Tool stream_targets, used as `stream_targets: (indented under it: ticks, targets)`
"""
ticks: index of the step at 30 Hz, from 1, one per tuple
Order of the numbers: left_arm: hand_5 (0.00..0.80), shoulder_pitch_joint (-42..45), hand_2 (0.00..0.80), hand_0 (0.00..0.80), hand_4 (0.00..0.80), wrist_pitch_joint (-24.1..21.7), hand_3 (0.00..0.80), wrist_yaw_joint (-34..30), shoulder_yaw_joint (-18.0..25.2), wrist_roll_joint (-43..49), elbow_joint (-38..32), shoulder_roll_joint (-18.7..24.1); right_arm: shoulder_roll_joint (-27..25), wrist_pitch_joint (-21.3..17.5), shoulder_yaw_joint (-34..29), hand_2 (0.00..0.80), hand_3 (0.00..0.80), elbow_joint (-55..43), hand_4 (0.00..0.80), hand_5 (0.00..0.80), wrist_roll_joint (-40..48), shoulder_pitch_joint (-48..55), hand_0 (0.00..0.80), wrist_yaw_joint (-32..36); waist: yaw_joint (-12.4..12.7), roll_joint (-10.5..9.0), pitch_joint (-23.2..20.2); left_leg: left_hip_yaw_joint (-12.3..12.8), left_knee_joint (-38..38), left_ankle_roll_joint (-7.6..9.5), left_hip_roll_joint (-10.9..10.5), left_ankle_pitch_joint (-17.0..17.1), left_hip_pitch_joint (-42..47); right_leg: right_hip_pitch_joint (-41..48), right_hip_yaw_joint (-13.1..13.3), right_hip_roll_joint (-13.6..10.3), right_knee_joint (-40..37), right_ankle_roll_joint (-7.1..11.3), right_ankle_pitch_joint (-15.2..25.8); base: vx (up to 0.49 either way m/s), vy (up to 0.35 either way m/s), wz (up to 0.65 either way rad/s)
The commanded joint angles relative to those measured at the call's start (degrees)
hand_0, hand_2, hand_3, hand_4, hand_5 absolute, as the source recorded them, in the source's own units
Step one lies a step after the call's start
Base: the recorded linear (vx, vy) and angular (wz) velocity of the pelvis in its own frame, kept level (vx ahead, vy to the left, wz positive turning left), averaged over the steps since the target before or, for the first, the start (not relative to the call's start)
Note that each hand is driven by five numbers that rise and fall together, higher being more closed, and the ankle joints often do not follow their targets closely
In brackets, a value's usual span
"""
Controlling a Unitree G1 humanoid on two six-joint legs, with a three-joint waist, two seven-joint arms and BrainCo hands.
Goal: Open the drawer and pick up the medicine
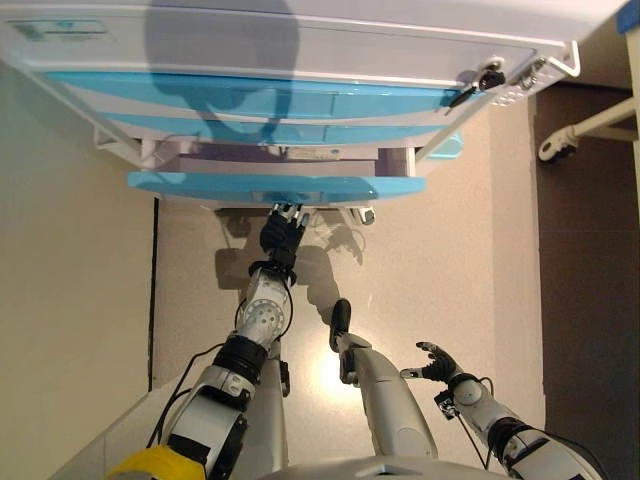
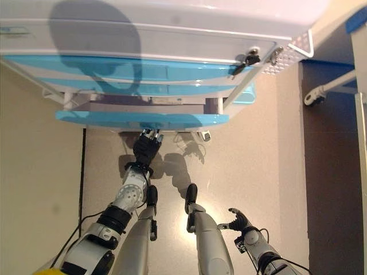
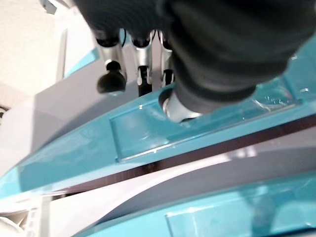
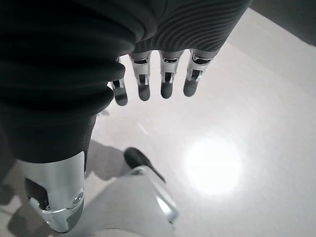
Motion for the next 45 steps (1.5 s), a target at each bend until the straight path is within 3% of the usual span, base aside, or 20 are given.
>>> stream_targets:
  ticks: [1,9,15,18,27,32,45]
  targets:
    - [0.8,1.79,0.8,0.8,0.8,-2.09,0.8,-4.29,3.15,0.78,-8.57,2.41,-0.88,-0.74,0.88,0.0,0.0,0.46,0.0,0.0,-1.28,2.8,0.0,-1.35,3.03,-1.41,-3.31,-0.34,-2.25,1.08,-1.19,2.51,-1.79,-1.82,-1.91,-0.52,2.12,3.51,1.34,0.023,-0.127,0.48]
    - [0.8,9.53,0.8,0.8,0.8,1.39,0.8,-5.82,2.74,1.46,-8.25,3.78,-1.24,-0.36,-0.98,0.0,0.0,0.92,0.0,0.0,-1.97,3.81,0.0,-2.65,5.55,0.86,-2.91,-6.1,-1.08,0.2,-2.66,3.69,-2.03,0.48,-7.83,-1.84,6.42,2.16,-2.98,0.001,-0.095,0.49]
    - [0.8,17.7,0.8,0.8,0.8,4.74,0.8,-7.98,4.19,1.43,-9.86,5.68,-3.21,0.2,-2.9,0.0,0.0,0.8,0.0,0.0,-3.46,4.66,0.0,-2.63,7.29,4.26,-1.89,-9.28,4.68,0.49,-4.94,1.99,-3.4,1.25,-10.08,-3.49,12.14,1.18,-6.02,-0.015,0.0,0.45]
    - [0.8,20.16,0.8,0.8,0.8,5.26,0.8,-8.28,5.53,1.39,-9.25,5.85,-3.8,0.4,-3.51,0.0,0.0,0.88,0.0,0.0,-3.91,4.84,0.0,-2.38,7.7,5.16,-1.68,-9.53,6.38,0.71,-5.36,1.24,-3.64,1.44,-10.3,-3.89,13.62,0.96,-6.78,-0.017,0.033,0.24]
    - [0.8,31.2,0.8,0.8,0.8,6.85,0.8,-7.14,14.26,-2.54,-3.82,5.79,-5.74,0.9,-5.2,0.0,0.0,1.51,0.0,0.0,-5.57,5.41,0.0,-2.0,9.83,6.85,-1.65,-8.13,10.25,1.75,-5.3,-1.53,-2.32,2.7,-8.65,-4.28,15.85,1.21,-7.35,0.005,0.044,0.04]
    - [0.8,33.61,0.8,0.8,0.8,8.0,0.8,-6.9,16.44,-3.39,0.62,6.61,-6.43,1.13,-5.52,0.0,0.0,1.56,0.0,0.0,-5.92,5.54,0.0,-1.86,10.15,6.87,-1.65,-6.84,10.6,2.12,-5.04,-2.16,-1.55,2.99,-7.77,-4.42,15.71,1.59,-7.01,0.017,0.036,-0.11]
    - [0.8,30.87,0.8,0.8,0.8,5.69,0.8,-5.88,20.32,2.43,12.1,6.55,-6.33,1.2,-5.55,0.0,0.0,1.05,0.0,0.0,-4.73,4.83,0.0,-2.01,9.93,6.17,-0.44,-4.02,10.59,3.09,-5.04,-3.28,-0.06,3.5,-4.99,-4.78,14.85,2.57,-5.77,0.023,0.044,-0.09]
